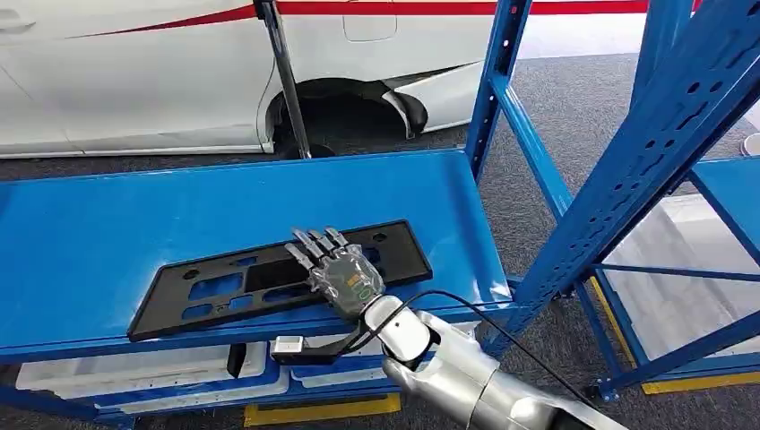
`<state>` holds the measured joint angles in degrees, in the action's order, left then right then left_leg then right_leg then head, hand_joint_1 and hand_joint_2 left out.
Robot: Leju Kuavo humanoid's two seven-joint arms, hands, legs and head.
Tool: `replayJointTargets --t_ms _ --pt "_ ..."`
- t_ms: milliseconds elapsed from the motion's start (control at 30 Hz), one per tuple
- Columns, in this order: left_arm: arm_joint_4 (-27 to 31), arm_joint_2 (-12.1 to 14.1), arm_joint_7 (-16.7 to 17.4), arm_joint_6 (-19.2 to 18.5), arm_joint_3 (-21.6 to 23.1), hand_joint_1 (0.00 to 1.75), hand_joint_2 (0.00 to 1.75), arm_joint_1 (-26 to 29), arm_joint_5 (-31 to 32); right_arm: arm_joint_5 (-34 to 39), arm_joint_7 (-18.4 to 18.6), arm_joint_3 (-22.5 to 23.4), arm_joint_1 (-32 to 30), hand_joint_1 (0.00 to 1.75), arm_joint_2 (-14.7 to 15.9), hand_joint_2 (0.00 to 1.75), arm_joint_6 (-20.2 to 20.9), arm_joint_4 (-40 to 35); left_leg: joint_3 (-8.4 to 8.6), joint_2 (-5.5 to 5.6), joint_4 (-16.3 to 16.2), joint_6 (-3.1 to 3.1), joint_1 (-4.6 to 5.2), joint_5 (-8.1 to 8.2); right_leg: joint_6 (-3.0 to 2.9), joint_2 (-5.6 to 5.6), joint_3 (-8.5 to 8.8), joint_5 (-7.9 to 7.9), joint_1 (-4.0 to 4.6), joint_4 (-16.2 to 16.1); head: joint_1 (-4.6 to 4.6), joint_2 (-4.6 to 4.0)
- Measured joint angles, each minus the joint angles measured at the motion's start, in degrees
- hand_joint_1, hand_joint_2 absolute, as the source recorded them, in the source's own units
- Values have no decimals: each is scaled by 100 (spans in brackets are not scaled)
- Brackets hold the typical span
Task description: Take the parts from the cabinet and place them on the table.
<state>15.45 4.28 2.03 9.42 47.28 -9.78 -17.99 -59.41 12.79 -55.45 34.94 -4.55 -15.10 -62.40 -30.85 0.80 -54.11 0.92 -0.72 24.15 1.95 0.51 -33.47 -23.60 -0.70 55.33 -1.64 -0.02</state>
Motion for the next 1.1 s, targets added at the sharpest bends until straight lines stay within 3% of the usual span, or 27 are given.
replayJointTargets --t_ms 100,133,167,200,233,633,1100 --pt "0 -4 -22 -4 2 0 0 0 -2 11 2 -26 31 7 -9 175 68 17 1 0 0 0 0 0 0 0 1 0 0 0 0 0" --pt "0 -9 -33 -4 2 0 0 0 -2 11 2 -35 42 77 -11 175 74 26 1 0 0 0 0 0 0 0 1 0 0 0 0 0" --pt "2 -13 -35 -4 4 0 0 0 -2 20 2 -66 62 157 -13 175 90 42 1 0 0 0 0 0 0 0 1 0 0 0 0 0" --pt "2 -20 -48 -2 7 0 0 0 -2 41 4 -98 80 157 -13 175 133 55 2 0 0 0 0 0 0 0 2 0 0 0 0 0" --pt "2 -24 -63 -2 9 0 0 -1 -4 61 13 -114 84 175 -13 175 175 55 3 0 0 0 0 0 0 0 3 0 0 0 0 0" --pt "2 -50 -101 9 33 0 0 1 -66 247 79 -234 103 175 -13 175 371 57 2 0 0 0 0 0 0 0 2 0 0 0 0 0" --pt "2 -55 -188 17 35 0 0 5 -123 405 105 -297 139 175 15 175 216 52 2 1 -1 0 0 0 0 -1 1 0 0 0 0 0"
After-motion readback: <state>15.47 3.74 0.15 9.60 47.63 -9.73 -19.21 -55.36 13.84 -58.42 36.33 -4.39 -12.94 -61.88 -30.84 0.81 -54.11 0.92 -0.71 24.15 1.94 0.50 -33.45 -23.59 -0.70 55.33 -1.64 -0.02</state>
